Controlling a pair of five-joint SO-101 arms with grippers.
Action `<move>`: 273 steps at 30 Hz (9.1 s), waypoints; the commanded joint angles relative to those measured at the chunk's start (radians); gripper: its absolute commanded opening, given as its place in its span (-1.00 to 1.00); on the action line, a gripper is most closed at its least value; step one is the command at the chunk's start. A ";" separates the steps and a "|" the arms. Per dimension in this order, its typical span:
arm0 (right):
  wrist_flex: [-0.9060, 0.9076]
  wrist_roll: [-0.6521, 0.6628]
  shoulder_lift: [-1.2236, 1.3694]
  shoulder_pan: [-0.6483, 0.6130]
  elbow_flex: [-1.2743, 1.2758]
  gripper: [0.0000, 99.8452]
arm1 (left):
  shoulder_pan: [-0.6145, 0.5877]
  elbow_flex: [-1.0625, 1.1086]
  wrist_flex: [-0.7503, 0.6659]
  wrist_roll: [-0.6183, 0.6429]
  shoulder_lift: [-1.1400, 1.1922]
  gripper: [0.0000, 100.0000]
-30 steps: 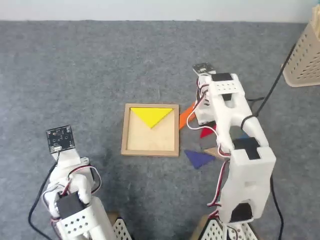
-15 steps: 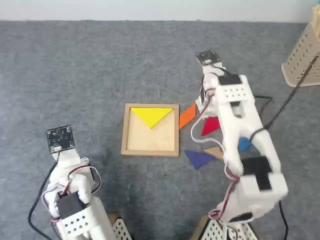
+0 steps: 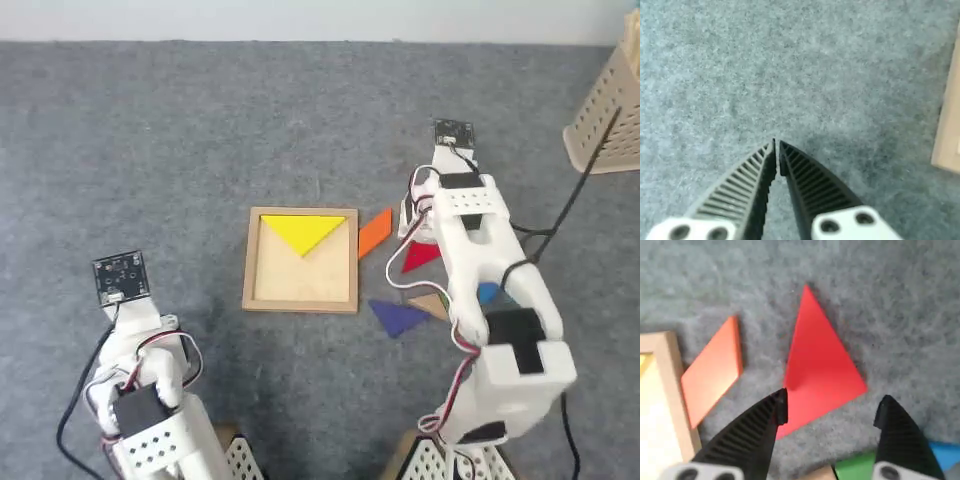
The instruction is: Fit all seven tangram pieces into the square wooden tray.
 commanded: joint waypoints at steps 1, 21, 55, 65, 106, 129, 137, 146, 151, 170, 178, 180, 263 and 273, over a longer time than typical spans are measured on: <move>0.028 -0.021 0.050 0.016 -0.126 -0.41 | 0.002 -0.008 0.003 0.009 -0.003 -0.97; 0.234 0.106 0.369 0.022 -0.450 -0.65 | 0.002 -0.008 0.003 0.009 -0.003 -0.97; 0.217 0.084 0.179 0.025 -0.241 -0.45 | 0.002 -0.008 0.003 0.009 -0.003 -0.97; 0.364 0.084 0.406 -0.002 -0.448 -0.46 | 0.002 -0.008 0.003 0.009 -0.003 -0.97; 0.136 -0.434 0.116 -0.047 -0.262 -0.46 | 0.002 -0.008 0.003 0.009 -0.003 -0.97; 0.182 -0.267 0.208 -0.028 -0.334 -0.26 | 0.002 -0.008 0.003 0.009 -0.003 -0.97; 0.214 -0.267 0.277 -0.038 -0.361 -0.31 | 0.002 -0.008 0.003 0.009 -0.003 -0.97; 0.223 -0.265 0.309 -0.025 -0.387 -0.43 | 0.002 -0.008 0.003 0.009 -0.003 -0.97; 0.226 -0.264 0.309 -0.025 -0.387 -0.43 | 0.002 -0.008 0.003 0.009 -0.003 -0.97; 0.302 0.249 0.266 0.047 -0.408 -0.53 | 0.002 -0.008 0.003 0.009 -0.003 -0.97; 0.298 0.281 0.266 0.050 -0.404 -0.51 | 0.002 -0.008 0.003 0.009 -0.003 -0.97; 0.298 0.281 0.266 0.054 -0.405 -0.53 | 0.002 -0.008 0.003 0.009 -0.003 -0.97; 0.351 0.137 0.380 0.081 -0.489 -0.28 | 0.002 -0.008 0.003 0.009 -0.003 -0.97; 0.326 0.129 0.423 0.079 -0.489 -0.41 | 0.002 -0.008 0.003 0.009 -0.003 -0.97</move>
